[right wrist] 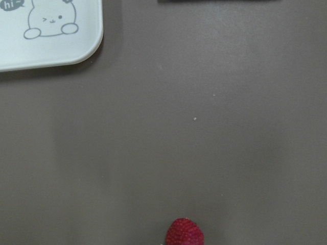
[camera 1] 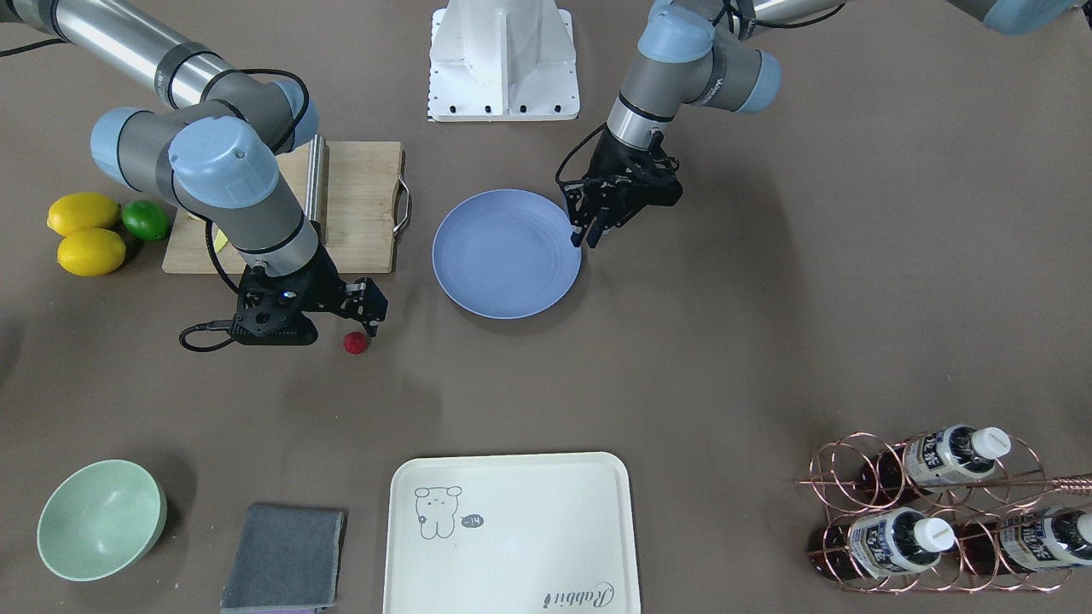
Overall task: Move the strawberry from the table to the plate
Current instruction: 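Lower the right gripper over the red strawberry while the left arm moves inward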
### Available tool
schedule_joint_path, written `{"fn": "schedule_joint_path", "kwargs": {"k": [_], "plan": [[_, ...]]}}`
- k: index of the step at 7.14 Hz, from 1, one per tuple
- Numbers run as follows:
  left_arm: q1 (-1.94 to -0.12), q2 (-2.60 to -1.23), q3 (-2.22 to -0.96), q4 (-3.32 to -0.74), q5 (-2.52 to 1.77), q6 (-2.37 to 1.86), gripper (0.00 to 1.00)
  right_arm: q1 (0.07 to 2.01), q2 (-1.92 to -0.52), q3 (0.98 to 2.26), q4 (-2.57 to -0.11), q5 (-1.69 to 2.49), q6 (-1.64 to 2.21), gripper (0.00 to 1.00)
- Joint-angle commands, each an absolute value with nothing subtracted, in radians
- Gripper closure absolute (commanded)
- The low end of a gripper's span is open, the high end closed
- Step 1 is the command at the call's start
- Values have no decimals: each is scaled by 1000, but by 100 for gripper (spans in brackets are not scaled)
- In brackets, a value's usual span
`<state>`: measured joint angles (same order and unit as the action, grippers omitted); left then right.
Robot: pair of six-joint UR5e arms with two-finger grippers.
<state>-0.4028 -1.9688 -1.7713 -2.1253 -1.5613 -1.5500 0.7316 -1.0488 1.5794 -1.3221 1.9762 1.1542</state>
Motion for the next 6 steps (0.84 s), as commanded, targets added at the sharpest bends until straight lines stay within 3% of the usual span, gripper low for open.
{"fn": "schedule_joint_path", "kwargs": {"k": [1,3,4,5,6], "plan": [[-486,-1962,-1773,-2129,-1629,-1504,1,716,-1025,1498,-1263,1967,1155,2],[-515,-1962,-1776,-2103,-1635,-1404,1,700,-1026,1454,-1229,1953,1155,2],[-520,-1965,-1776,-2100,-1640,-1404,1,693,-1026,1456,-1229,1954,1158,9],[-535,-1964,-1776,-2100,-1657,-1402,1,692,-1031,1468,-1229,1957,1163,31],[-548,-1962,-1775,-2100,-1673,-1399,1,692,-1034,1474,-1229,1962,1163,82]]}}
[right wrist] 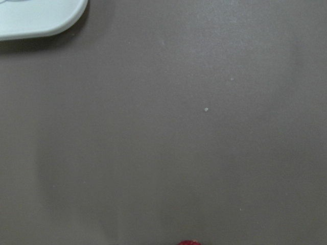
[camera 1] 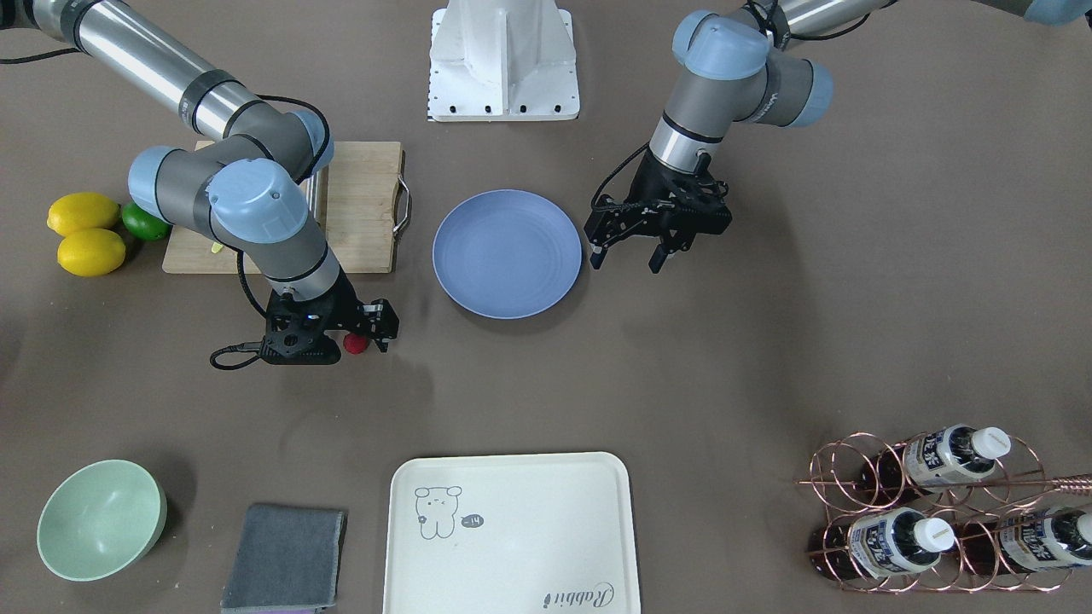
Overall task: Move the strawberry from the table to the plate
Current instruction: 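Lower the right gripper over the red strawberry while the left arm moves inward, then close the right gripper on the strawberry and lift it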
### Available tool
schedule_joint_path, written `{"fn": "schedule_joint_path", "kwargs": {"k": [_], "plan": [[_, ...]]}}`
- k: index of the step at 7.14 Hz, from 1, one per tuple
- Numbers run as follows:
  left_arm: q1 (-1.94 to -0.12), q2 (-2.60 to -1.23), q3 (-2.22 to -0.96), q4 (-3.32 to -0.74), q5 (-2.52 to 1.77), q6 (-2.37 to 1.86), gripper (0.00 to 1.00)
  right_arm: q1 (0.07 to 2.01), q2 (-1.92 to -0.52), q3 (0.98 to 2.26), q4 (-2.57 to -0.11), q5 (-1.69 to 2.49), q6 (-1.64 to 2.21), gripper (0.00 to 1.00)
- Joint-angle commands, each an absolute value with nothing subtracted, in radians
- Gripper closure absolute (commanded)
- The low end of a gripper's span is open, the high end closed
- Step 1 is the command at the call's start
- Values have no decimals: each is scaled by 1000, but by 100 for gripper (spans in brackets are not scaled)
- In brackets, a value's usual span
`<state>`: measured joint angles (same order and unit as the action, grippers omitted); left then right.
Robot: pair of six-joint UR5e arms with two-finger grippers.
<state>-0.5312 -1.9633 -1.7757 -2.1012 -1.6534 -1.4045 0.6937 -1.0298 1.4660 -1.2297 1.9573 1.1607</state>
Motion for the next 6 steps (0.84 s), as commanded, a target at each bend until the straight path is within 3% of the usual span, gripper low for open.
{"fn": "schedule_joint_path", "kwargs": {"k": [1,3,6], "plan": [[-548,-1963,-1775,-2100,-1675,-1396,1,690,-1035,1476,-1235,1967,1158,100],[-555,-1963,-1785,-2102,-1663,-1384,1,709,-1032,1488,-1244,1982,1160,100],[-678,-1896,-1802,-2111,-1664,-1135,1,750,-976,1635,-1444,2042,1164,100]]}}
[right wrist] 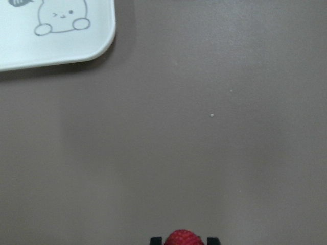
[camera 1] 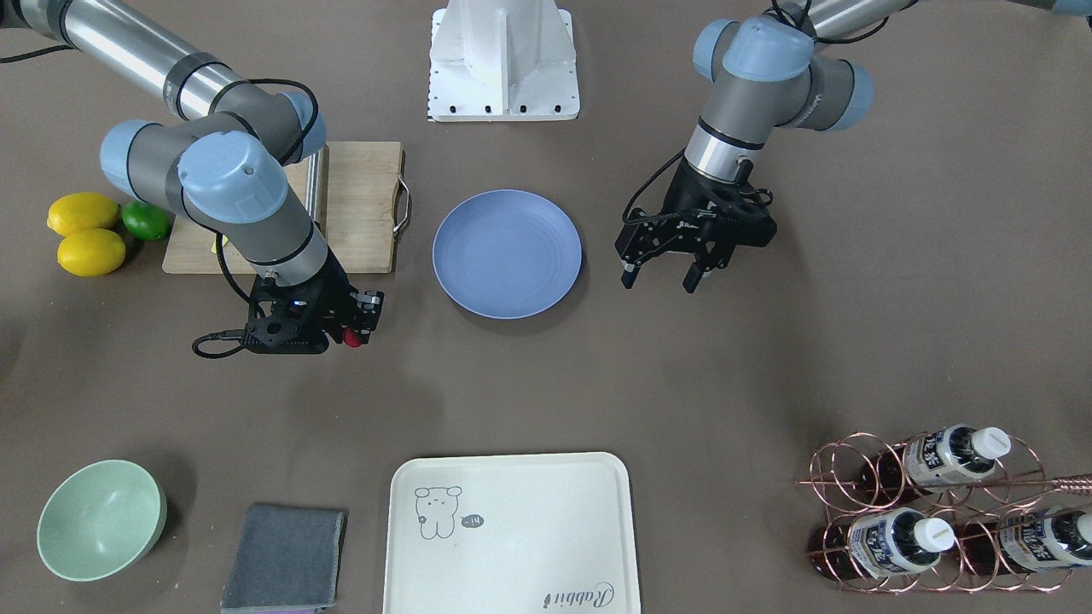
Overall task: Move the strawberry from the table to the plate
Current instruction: 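Close the right gripper on the strawberry and lift it, then carry the strawberry onto the blue plate and release it while the left arm withdraws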
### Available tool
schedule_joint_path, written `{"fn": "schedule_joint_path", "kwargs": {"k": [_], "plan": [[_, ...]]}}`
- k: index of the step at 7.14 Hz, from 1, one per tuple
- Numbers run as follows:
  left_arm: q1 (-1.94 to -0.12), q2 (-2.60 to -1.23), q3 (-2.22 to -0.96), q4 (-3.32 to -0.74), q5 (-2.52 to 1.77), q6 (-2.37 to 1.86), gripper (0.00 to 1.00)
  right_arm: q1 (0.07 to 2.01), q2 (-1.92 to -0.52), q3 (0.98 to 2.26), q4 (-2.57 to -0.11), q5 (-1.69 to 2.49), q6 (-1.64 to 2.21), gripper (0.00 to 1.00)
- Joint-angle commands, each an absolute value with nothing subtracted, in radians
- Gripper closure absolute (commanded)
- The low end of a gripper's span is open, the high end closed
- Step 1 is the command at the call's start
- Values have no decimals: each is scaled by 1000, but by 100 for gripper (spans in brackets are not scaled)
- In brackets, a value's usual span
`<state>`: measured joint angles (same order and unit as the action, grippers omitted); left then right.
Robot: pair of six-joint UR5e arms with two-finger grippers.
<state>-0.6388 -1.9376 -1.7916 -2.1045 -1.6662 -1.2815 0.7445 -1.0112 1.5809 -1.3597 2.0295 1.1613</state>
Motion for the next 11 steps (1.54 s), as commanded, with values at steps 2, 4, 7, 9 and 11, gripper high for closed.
{"fn": "schedule_joint_path", "kwargs": {"k": [2,4,7,9,11], "plan": [[-782,-1838,-1824,-2118,-1756,-1111,1,671,-910,1664,-1505,1982,1269,100],[-869,-1687,-1821,-2242,-1912,-964,1,525,-861,1695,-1560,1842,1339,100],[-980,-1599,-1769,-2238,-2135,-841,1,381,-856,1672,-1554,1711,1348,100],[-982,-1592,-1767,-2238,-2134,-839,1,376,-851,1594,-1469,1692,1345,100],[-983,-1592,-1760,-2237,-2134,-841,1,376,-842,1563,-1428,1690,1347,100]]}}
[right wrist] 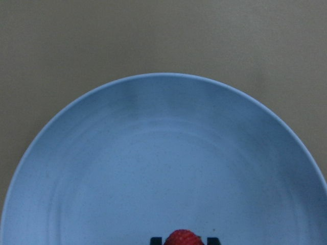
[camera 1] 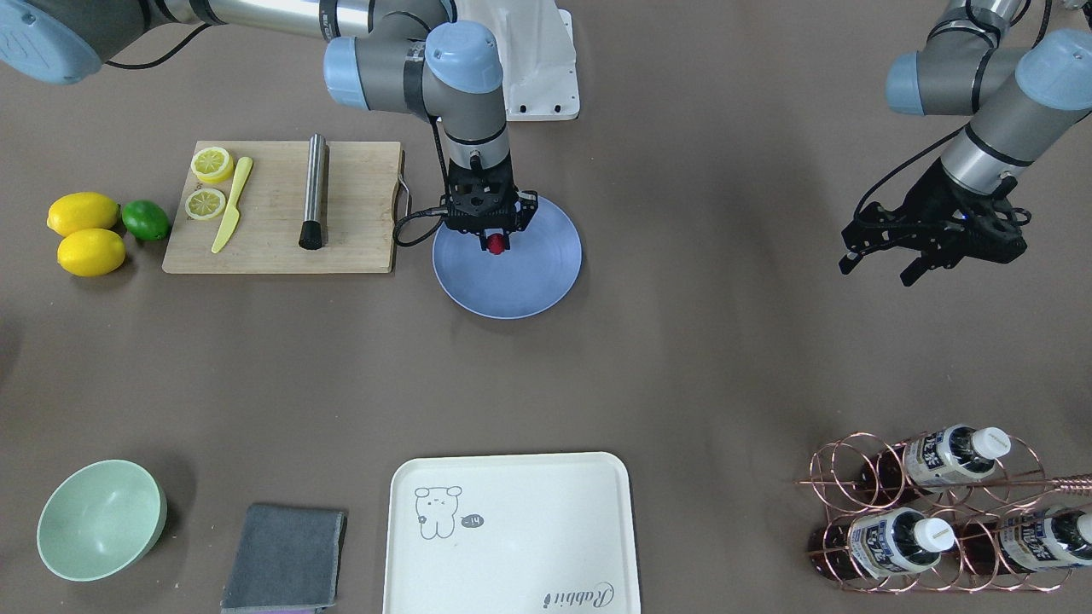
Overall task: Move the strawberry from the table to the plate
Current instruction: 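Carry the strawberry onto the blue plate and release it while the left arm withdraws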
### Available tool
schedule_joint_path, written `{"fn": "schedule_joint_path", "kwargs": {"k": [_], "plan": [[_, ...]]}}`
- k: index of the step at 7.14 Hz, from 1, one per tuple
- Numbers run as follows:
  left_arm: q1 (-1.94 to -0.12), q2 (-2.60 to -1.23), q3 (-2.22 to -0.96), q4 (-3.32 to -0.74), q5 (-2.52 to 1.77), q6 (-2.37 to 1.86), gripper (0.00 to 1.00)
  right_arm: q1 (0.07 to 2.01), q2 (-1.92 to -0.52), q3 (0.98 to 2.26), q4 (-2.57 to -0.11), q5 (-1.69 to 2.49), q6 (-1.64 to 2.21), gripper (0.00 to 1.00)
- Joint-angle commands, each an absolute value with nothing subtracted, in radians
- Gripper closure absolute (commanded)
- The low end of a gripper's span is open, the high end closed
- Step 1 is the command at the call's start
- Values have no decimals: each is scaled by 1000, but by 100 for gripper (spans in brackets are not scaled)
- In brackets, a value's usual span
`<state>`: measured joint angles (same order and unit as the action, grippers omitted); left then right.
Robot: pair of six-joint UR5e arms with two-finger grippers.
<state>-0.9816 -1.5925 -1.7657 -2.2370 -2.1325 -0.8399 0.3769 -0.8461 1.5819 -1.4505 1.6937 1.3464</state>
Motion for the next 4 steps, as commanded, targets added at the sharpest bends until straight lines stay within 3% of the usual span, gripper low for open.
{"fn": "schedule_joint_path", "kwargs": {"k": [1,2,4], "plan": [[-983,-1594,-1756,-2237,-2134,-841,1,376,-835,1562,-1428,1690,1350,43],[-988,-1594,-1756,-2237,-2135,-841,1,371,-836,1566,-1428,1687,1362,0],[-994,-1595,-1756,-2237,-2137,-841,1,409,-853,1682,-1510,1712,1373,0]]}}
